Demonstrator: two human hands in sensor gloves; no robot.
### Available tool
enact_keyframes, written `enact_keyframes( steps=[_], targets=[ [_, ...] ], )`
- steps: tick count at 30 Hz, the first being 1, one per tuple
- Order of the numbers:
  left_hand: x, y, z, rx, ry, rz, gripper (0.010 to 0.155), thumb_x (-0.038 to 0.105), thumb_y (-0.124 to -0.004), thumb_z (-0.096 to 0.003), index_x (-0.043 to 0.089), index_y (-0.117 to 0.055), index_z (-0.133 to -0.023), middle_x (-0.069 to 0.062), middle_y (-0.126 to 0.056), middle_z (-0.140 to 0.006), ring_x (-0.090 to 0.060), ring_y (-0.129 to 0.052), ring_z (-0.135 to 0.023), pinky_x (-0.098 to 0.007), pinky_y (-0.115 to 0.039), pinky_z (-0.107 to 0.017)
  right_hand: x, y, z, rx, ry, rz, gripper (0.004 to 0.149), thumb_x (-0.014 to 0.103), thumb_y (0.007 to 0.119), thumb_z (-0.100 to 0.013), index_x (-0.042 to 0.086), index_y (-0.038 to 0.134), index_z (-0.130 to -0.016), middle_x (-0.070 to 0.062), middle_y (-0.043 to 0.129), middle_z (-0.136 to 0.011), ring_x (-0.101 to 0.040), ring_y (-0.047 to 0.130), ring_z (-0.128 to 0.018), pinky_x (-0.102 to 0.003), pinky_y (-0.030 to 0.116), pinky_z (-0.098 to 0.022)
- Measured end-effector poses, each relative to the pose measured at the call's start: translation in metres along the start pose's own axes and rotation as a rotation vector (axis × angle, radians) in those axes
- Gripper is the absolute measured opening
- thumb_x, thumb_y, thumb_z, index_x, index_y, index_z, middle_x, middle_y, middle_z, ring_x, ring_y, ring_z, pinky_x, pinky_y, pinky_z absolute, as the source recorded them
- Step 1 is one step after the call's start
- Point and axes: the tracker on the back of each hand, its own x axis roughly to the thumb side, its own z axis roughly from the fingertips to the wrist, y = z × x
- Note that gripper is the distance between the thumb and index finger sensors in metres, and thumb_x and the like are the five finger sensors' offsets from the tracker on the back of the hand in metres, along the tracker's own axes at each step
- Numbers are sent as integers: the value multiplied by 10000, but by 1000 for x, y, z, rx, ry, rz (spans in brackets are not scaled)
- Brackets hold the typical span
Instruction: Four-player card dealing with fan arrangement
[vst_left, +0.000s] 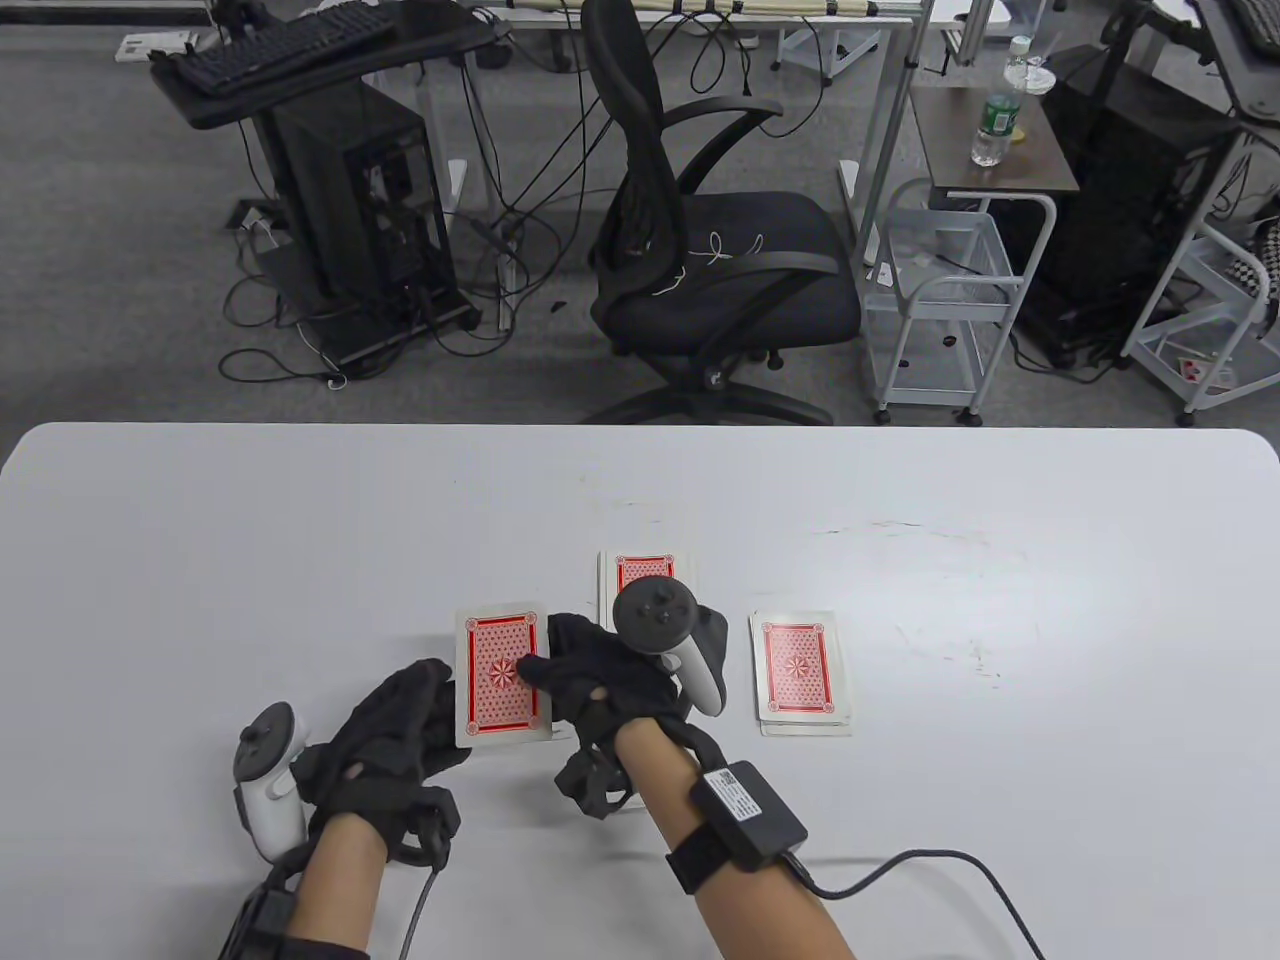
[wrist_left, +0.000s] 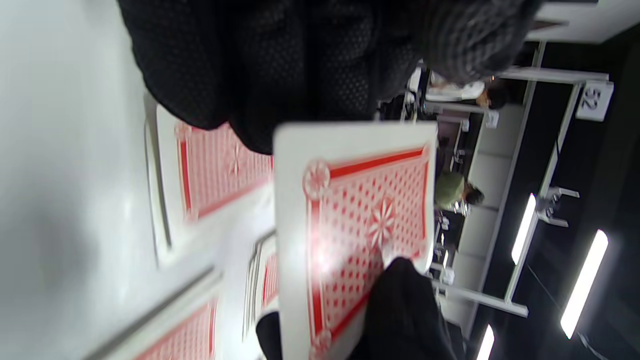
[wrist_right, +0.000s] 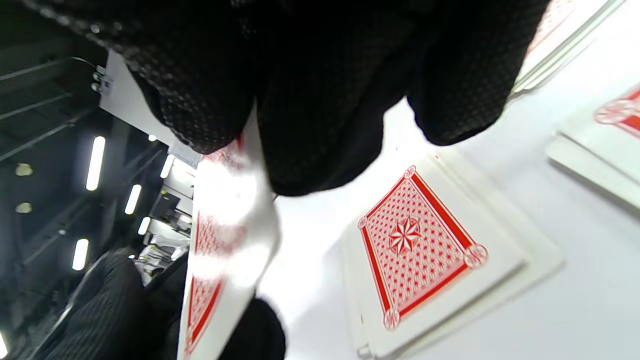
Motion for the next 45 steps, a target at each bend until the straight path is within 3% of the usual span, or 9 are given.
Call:
enact_keyframes(
  steps=[6,10,19,23,30,37,41,45],
  targets=[
    [-1,13,-4,43,21,37,515,525,-757,-526,282,-698,-976,48,-895,-904,-290,-979,-763,-473,-834,-564,10,20,-46,27,116,251,669,309,881,-500,6,578,-1014,-51,861,-741,-131,1002,-341,-531,768,-476],
    [0,15,-4,61,33,-11,514,527,-755,-526,283,-699,-975,50,-892,-909,-293,-972,-774,-473,-829,-571,5,36,-63,52,199,386,687,316,879,-502,-4,559,-1020,-46,860,-741,-119,996,-333,-523,771,-475],
    [1,10,-5,30,31,-5,508,527,-756,-525,285,-707,-970,51,-898,-903,-292,-978,-767,-472,-832,-567,0,63,-71,-12,239,912,730,428,867,-499,29,562,-1029,12,876,-679,-68,969,-289,-494,782,-461],
    [0,10,-5,36,24,-11,507,523,-758,-526,281,-709,-969,46,-900,-900,-295,-977,-766,-474,-831,-566,4,64,-68,-27,209,933,726,447,872,-496,46,579,-1027,19,878,-679,-72,970,-292,-497,781,-460],
    [4,-3,-4,16,-22,-100,493,510,-768,-525,281,-722,-960,44,-906,-894,-297,-980,-762,-475,-834,-561,22,29,-32,-56,134,789,631,445,823,-537,91,623,-1020,-44,851,-783,-164,1014,-462,-548,735,-522],
    [15,-38,1,-34,-146,-399,513,501,-782,-516,284,-702,-974,41,-880,-927,-307,-953,-802,-482,-813,-590,16,-9,28,-73,69,756,605,464,777,-565,118,622,-1037,-137,733,-937,-301,958,-708,-603,672,-574],
    [15,-60,4,-69,-210,-588,540,500,-788,-509,294,-671,-994,35,-832,-977,-317,-903,-861,-485,-780,-628,-4,-13,48,-21,60,732,644,471,762,-571,110,568,-1067,-211,601,-1024,-410,842,-855,-631,616,-605],
    [14,-83,11,-106,-268,-767,583,508,-786,-504,321,-612,-1027,37,-725,-1064,-342,-768,-973,-498,-682,-705,-27,-2,60,34,92,709,716,491,746,-575,83,482,-1100,-256,498,-1061,-510,708,-939,-663,557,-621]
  ],
)
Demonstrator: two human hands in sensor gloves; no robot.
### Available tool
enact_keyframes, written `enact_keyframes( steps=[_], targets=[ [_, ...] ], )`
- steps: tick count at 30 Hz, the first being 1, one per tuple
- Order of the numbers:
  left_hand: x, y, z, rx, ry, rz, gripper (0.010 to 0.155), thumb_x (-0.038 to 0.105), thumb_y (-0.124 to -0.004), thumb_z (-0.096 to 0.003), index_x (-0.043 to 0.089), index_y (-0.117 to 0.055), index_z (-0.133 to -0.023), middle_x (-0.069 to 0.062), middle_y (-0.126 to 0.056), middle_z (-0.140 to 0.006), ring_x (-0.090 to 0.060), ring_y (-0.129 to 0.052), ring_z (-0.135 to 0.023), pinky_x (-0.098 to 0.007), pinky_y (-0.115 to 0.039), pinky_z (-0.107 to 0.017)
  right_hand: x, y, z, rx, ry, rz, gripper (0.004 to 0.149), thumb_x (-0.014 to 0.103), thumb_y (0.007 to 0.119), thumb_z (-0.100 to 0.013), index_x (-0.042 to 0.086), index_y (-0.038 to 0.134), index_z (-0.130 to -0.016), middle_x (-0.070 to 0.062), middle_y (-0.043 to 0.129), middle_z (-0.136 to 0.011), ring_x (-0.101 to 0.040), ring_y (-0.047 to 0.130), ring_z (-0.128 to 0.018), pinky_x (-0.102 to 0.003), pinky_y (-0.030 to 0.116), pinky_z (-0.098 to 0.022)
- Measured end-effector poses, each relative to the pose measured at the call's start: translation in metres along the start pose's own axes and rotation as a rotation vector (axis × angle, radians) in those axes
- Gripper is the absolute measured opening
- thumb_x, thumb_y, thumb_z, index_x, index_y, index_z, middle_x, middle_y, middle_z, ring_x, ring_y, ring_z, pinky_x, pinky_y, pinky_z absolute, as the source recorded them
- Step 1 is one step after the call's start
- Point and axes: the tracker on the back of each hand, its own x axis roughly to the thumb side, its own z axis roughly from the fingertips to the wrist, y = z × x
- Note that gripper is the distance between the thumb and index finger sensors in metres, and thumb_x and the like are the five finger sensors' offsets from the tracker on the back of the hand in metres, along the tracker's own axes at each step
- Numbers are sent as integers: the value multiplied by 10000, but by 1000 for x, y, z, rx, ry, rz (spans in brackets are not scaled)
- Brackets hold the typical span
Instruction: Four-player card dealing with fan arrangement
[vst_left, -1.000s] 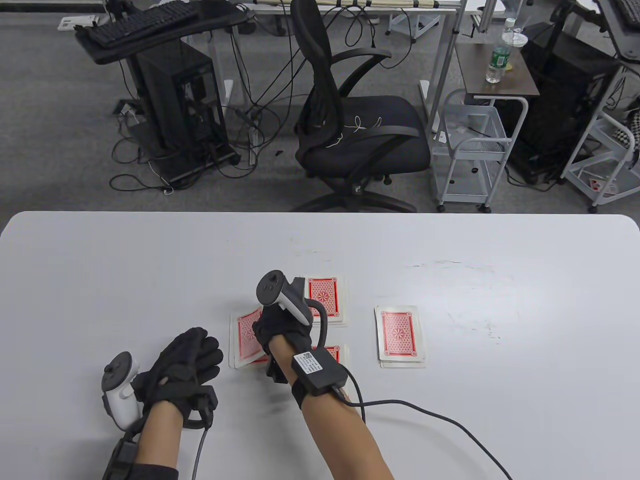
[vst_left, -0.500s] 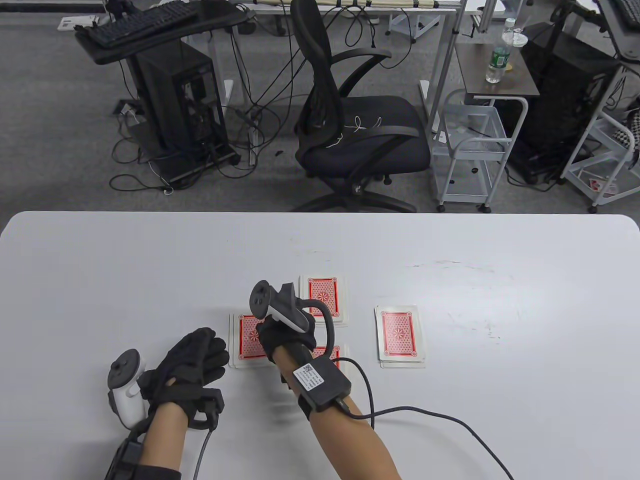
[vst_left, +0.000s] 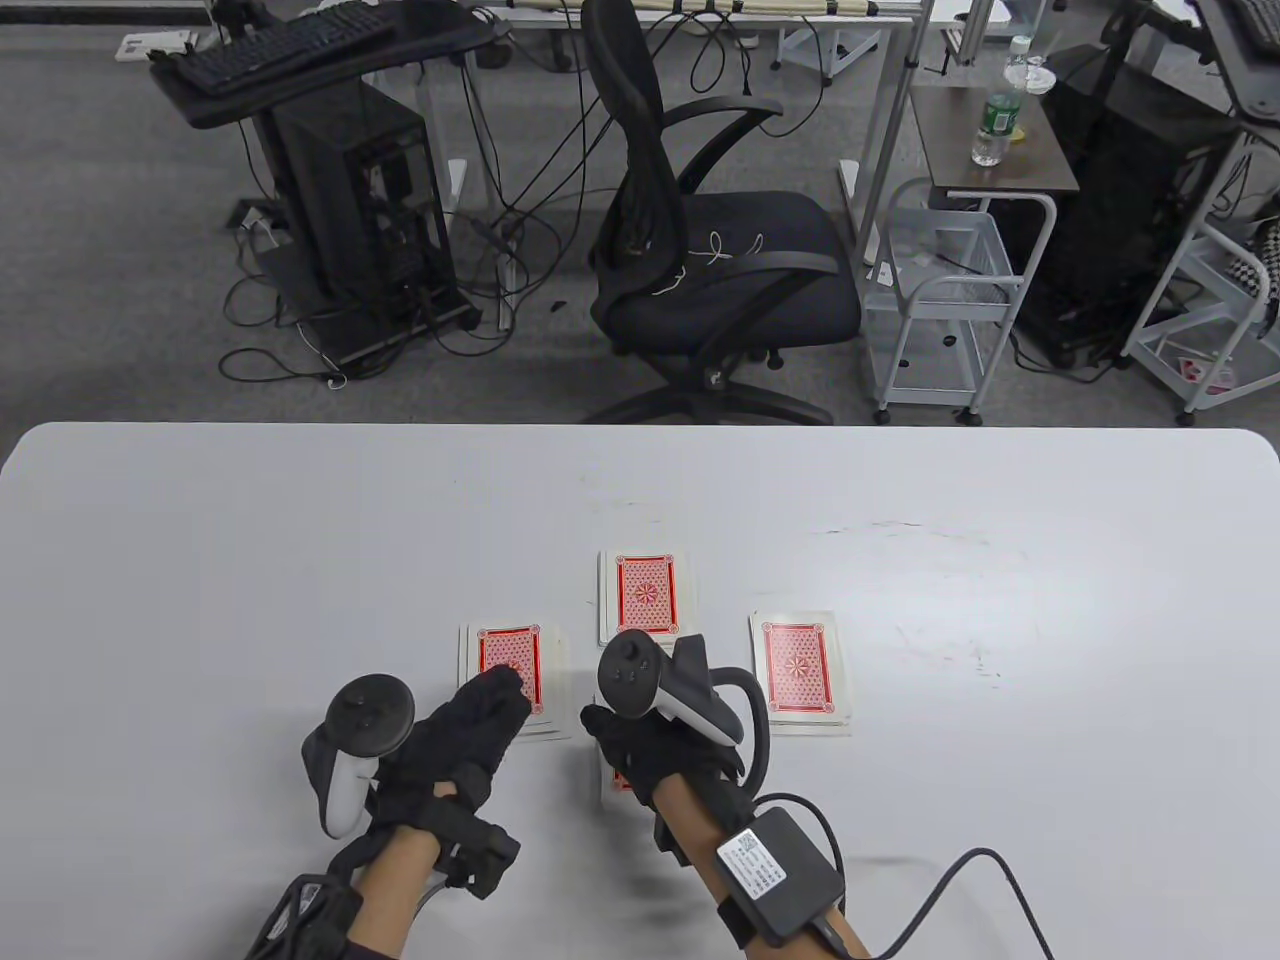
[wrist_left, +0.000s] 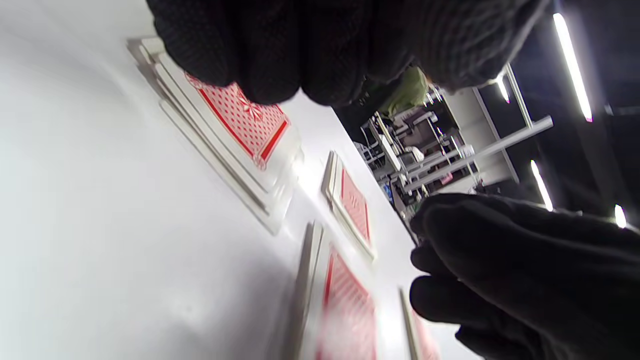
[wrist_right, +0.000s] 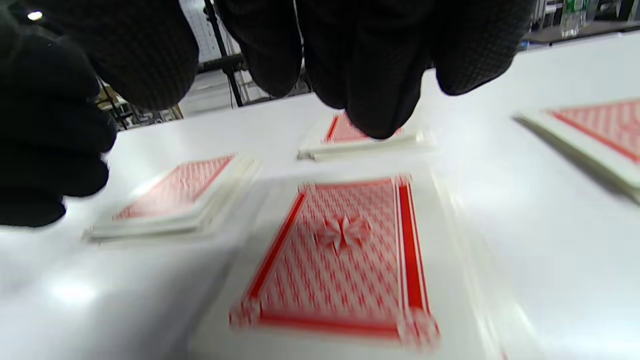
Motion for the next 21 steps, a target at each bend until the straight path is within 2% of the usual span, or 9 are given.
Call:
enact_keyframes(
  steps=[5,7,11,13,15,18,21],
  targets=[
    [10,-16,1,-49,-56,-187,647,523,-780,-493,371,-519,-1066,29,-513,-1168,-368,-482,-1096,-518,-476,-781,-1,24,2,71,95,83,867,572,710,-568,13,347,-1123,-336,341,-1074,-634,514,-977,-706,498,-623],
    [10,-20,1,-58,-54,-229,664,523,-780,-492,381,-494,-1073,24,-455,-1184,-374,-401,-1110,-524,-420,-788,0,27,0,80,119,131,935,598,701,-553,-36,300,-1111,-383,321,-1046,-676,476,-944,-723,517,-604],
    [9,-25,1,-69,-47,-275,667,519,-780,-491,381,-488,-1074,21,-438,-1188,-377,-373,-1111,-525,-399,-790,-3,43,-8,201,150,115,1031,635,682,-536,-106,212,-1077,-434,240,-992,-724,406,-901,-744,491,-593],
    [9,-27,1,-74,-47,-279,666,515,-781,-491,377,-492,-1074,20,-441,-1187,-378,-371,-1111,-524,-398,-791,-3,53,-11,258,160,161,1054,649,667,-529,-118,175,-1058,-438,201,-972,-716,354,-888,-743,471,-595],
    [9,-27,1,-78,-50,-275,662,513,-782,-491,374,-498,-1073,18,-442,-1186,-381,-371,-1110,-526,-400,-788,1,57,-10,230,148,215,1045,647,649,-527,-128,183,-1051,-449,221,-962,-725,374,-875,-742,486,-593],
    [10,-26,2,-64,-55,-281,660,510,-784,-491,372,-502,-1072,18,-446,-1185,-378,-376,-1109,-523,-403,-790,-1,57,-12,307,152,116,1023,599,656,-582,-141,112,-1032,-460,133,-942,-749,259,-852,-766,411,-584],
    [9,-25,2,-60,-53,-277,655,507,-785,-491,371,-509,-1069,20,-453,-1183,-378,-382,-1109,-523,-408,-789,-2,53,-15,343,160,53,988,537,674,-613,-146,91,-1024,-465,100,-929,-759,220,-827,-771,403,-570]
  ],
)
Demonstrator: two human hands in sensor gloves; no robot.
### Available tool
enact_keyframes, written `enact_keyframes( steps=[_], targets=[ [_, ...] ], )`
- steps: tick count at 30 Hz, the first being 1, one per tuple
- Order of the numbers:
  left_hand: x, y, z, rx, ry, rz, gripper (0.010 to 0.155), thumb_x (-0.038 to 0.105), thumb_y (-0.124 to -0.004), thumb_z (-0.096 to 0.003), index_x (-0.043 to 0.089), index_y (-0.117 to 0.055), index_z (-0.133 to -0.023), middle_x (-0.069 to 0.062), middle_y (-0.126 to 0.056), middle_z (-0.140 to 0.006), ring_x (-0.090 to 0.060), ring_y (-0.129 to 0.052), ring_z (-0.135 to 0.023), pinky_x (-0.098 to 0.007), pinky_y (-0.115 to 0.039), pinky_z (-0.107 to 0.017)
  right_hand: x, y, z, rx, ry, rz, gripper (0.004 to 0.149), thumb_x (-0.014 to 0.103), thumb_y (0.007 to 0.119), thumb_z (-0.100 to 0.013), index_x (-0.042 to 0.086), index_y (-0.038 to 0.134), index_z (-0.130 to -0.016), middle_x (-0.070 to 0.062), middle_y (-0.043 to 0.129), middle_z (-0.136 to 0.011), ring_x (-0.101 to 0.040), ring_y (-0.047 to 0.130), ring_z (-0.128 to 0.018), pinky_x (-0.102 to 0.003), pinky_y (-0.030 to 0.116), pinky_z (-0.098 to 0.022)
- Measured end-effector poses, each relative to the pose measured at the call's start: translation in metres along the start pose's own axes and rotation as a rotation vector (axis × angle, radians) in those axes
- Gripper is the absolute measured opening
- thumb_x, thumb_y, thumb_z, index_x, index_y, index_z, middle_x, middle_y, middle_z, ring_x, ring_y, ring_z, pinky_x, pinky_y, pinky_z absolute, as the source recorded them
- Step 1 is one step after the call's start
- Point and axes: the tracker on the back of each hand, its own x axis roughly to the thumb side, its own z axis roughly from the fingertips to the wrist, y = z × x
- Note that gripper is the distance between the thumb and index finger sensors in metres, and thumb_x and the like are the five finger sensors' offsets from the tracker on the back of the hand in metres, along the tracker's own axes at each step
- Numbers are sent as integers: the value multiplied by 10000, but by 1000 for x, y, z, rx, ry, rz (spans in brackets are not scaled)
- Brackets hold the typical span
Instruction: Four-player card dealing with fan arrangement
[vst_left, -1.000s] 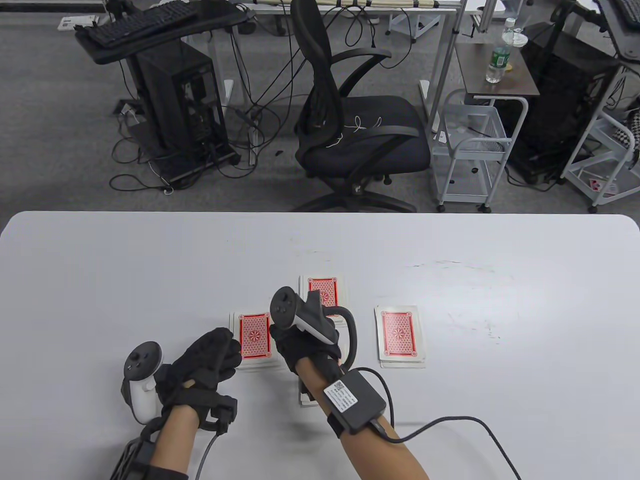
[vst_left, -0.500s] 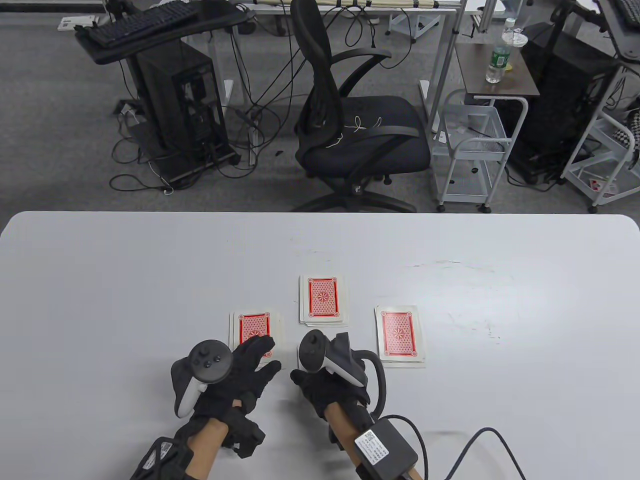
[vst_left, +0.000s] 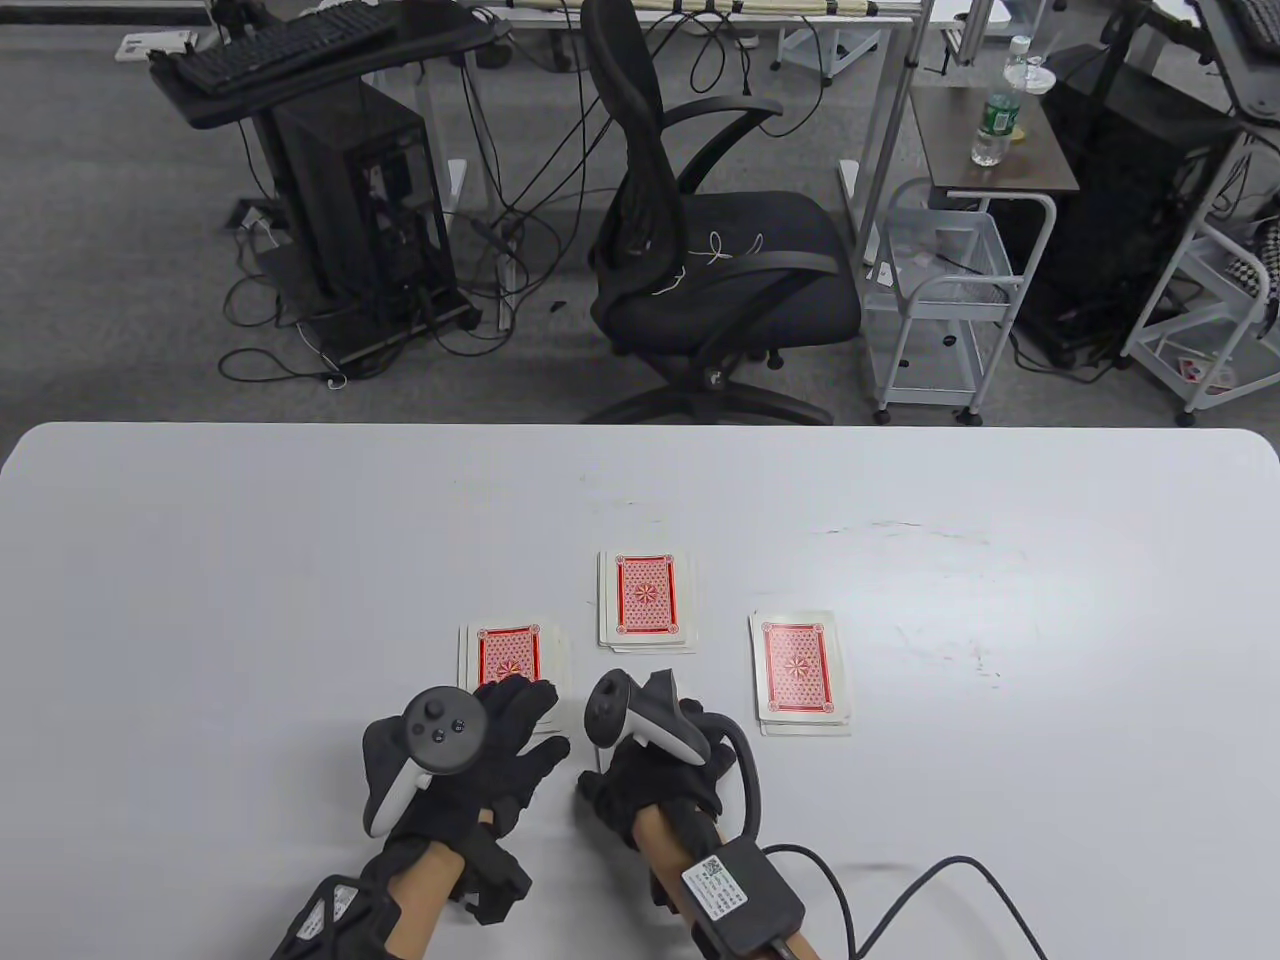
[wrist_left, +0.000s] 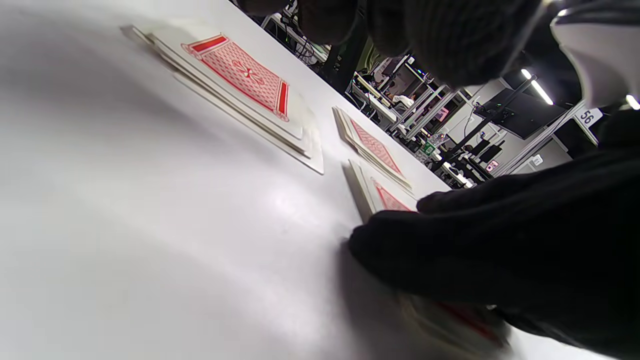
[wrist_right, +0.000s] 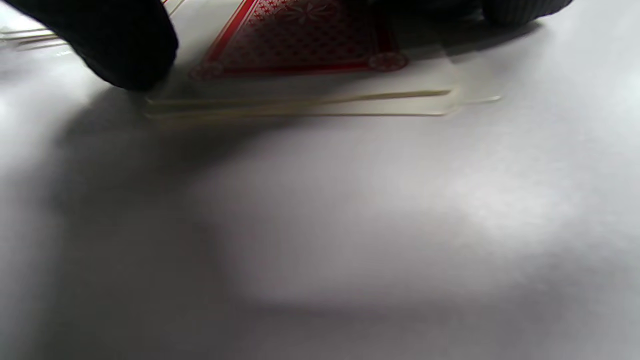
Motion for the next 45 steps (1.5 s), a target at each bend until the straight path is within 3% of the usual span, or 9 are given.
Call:
enact_keyframes(
  steps=[3,13,17,24,29,33,36,39,45],
  targets=[
    [-1,0,0,-2,5,7,649,502,-786,-493,368,-514,-1068,19,-460,-1182,-376,-390,-1108,-521,-414,-788,1,-4,-2,12,11,-23,961,502,691,-635,-154,109,-1028,-475,113,-926,-776,243,-811,-778,451,-548],
    [-3,4,1,18,9,32,634,494,-786,-495,365,-531,-1061,23,-488,-1174,-372,-420,-1105,-519,-435,-785,19,2,-10,-30,91,161,898,445,637,-614,-163,112,-1017,-496,180,-908,-795,371,-778,-735,605,-492],
    [-3,5,1,20,11,44,630,492,-785,-496,362,-536,-1059,21,-496,-1171,-375,-429,-1103,-520,-441,-783,23,6,-9,-79,110,226,805,303,608,-576,-146,111,-1023,-486,214,-920,-790,417,-785,-731,626,-493],
    [-6,6,1,32,14,89,622,487,-785,-498,349,-549,-1056,15,-524,-1162,-381,-465,-1092,-522,-468,-773,9,-7,0,-138,80,158,746,206,723,-587,-60,219,-1069,-422,328,-975,-712,530,-826,-664,696,-517],
    [-12,5,0,22,29,187,623,493,-781,-496,334,-556,-1054,0,-554,-1150,-393,-512,-1076,-528,-503,-758,-5,-15,8,-174,20,66,712,112,697,-563,-42,231,-1078,-397,350,-1005,-689,554,-881,-671,668,-563],
    [-17,4,-1,-4,31,356,636,503,-774,-497,318,-544,-1060,-16,-562,-1144,-406,-543,-1060,-533,-528,-741,-11,-30,20,-272,-103,-9,692,87,686,-553,-20,258,-1086,-365,358,-1029,-663,530,-930,-680,593,-602],
    [-20,2,-2,-21,17,531,669,518,-770,-493,303,-512,-1072,-46,-551,-1144,-419,-559,-1048,-537,-544,-729,-5,-42,35,-427,-185,-23,693,84,688,-547,-9,264,-1087,-350,345,-1038,-652,491,-950,-682,546,-619],
    [-21,-2,-1,-63,-28,778,730,550,-759,-488,290,-442,-1092,-52,-504,-1157,-426,-551,-1051,-541,-548,-728,9,-51,53,-597,-366,-24,697,91,689,-542,-4,260,-1084,-342,324,-1042,-646,442,-961,-689,494,-625],
    [-14,-16,-1,-210,-162,1148,880,626,-698,-483,259,-213,-1118,-101,-313,-1191,-455,-510,-1072,-559,-531,-746,40,-42,70,-678,-500,11,704,97,685,-539,-10,248,-1081,-346,298,-1039,-659,392,-957,-702,454,-622]
  ],
)
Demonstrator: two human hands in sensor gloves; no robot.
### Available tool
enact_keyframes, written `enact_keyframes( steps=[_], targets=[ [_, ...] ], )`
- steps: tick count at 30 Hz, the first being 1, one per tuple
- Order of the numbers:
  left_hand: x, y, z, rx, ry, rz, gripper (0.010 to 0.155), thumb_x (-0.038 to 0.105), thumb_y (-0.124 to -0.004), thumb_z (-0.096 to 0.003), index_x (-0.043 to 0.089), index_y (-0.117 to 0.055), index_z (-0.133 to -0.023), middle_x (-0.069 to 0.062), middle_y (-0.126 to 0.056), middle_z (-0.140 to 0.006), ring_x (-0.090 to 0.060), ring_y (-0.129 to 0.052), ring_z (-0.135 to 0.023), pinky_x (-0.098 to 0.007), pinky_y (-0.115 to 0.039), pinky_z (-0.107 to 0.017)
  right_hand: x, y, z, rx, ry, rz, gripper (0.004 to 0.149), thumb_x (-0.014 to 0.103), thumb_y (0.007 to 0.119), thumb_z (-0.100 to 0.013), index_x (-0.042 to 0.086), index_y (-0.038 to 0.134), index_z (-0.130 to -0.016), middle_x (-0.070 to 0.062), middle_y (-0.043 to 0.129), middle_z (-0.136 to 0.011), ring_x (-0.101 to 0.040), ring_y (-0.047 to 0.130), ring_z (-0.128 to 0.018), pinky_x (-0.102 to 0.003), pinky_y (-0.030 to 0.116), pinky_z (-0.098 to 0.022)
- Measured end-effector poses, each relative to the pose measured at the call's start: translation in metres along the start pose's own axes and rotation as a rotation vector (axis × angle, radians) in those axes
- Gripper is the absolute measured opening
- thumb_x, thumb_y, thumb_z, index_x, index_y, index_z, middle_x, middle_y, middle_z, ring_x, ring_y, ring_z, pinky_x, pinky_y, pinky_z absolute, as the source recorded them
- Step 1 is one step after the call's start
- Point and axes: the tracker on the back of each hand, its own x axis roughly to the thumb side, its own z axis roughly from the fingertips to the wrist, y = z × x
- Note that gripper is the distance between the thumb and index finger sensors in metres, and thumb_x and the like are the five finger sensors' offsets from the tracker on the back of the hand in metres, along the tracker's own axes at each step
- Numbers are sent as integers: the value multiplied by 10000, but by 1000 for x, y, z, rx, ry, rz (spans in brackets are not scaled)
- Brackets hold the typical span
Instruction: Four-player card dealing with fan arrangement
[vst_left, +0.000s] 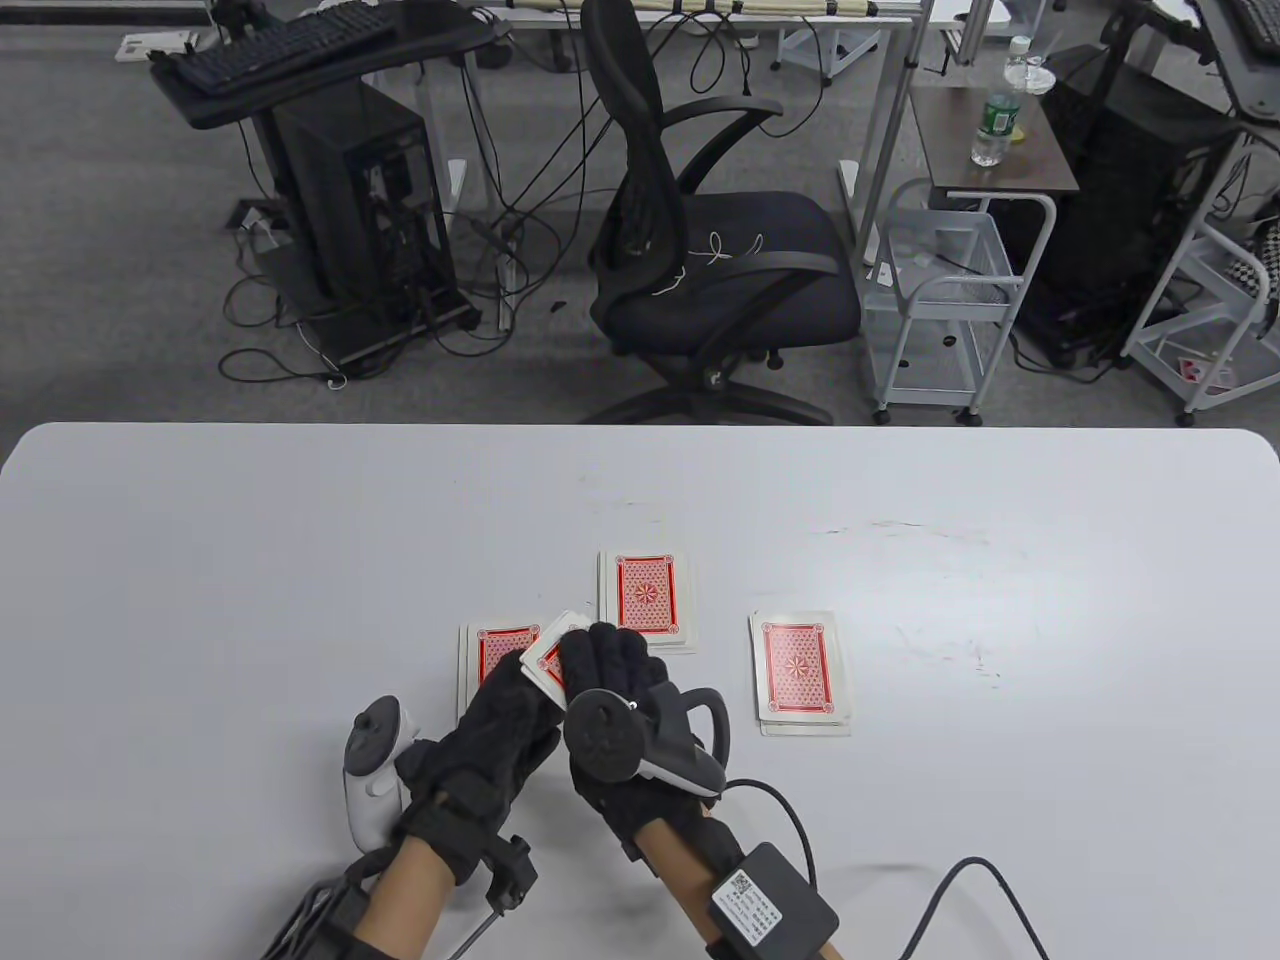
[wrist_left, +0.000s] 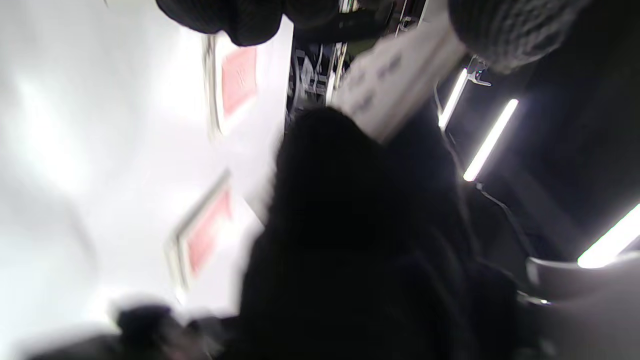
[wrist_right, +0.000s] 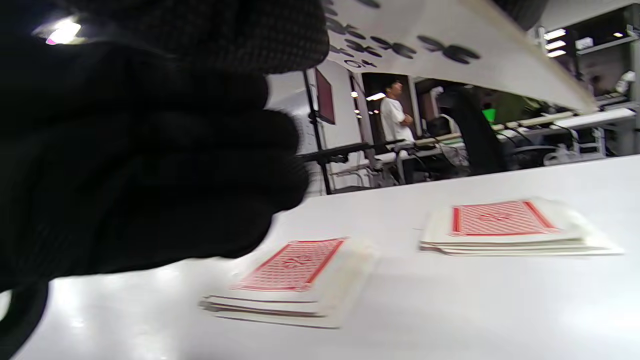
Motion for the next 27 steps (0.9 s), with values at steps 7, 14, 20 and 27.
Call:
enact_keyframes(
  steps=[7,14,20,27],
  targets=[
    [-13,-6,-1,-32,40,96,914,631,-605,-490,181,-78,-1087,-102,-334,-1174,-401,-612,-1057,-522,-606,-739,21,16,1,28,-122,3,711,82,688,-521,-2,254,-1078,-337,306,-1041,-645,412,-963,-689,470,-631],
    [-17,-5,3,59,85,113,741,521,-527,-543,160,-202,-1102,-106,-446,-1140,-408,-725,-992,-509,-706,-693,-11,19,-4,258,-222,-427,820,204,742,-570,20,128,-1082,-308,88,-1051,-629,121,-972,-698,241,-635],
    [-8,-4,2,146,108,90,623,448,-557,-577,183,-343,-1100,-72,-571,-1110,-404,-817,-932,-493,-787,-635,-29,9,-5,298,-271,-642,895,332,774,-580,23,102,-1086,-308,53,-1050,-609,33,-950,-690,170,-622],
    [27,-9,-8,186,63,-124,583,431,-580,-582,214,-402,-1093,-51,-625,-1098,-394,-856,-914,-489,-819,-610,-51,-18,11,130,-174,-814,758,359,705,-610,44,233,-1111,-306,201,-1073,-605,204,-980,-676,302,-638]
  ],
)
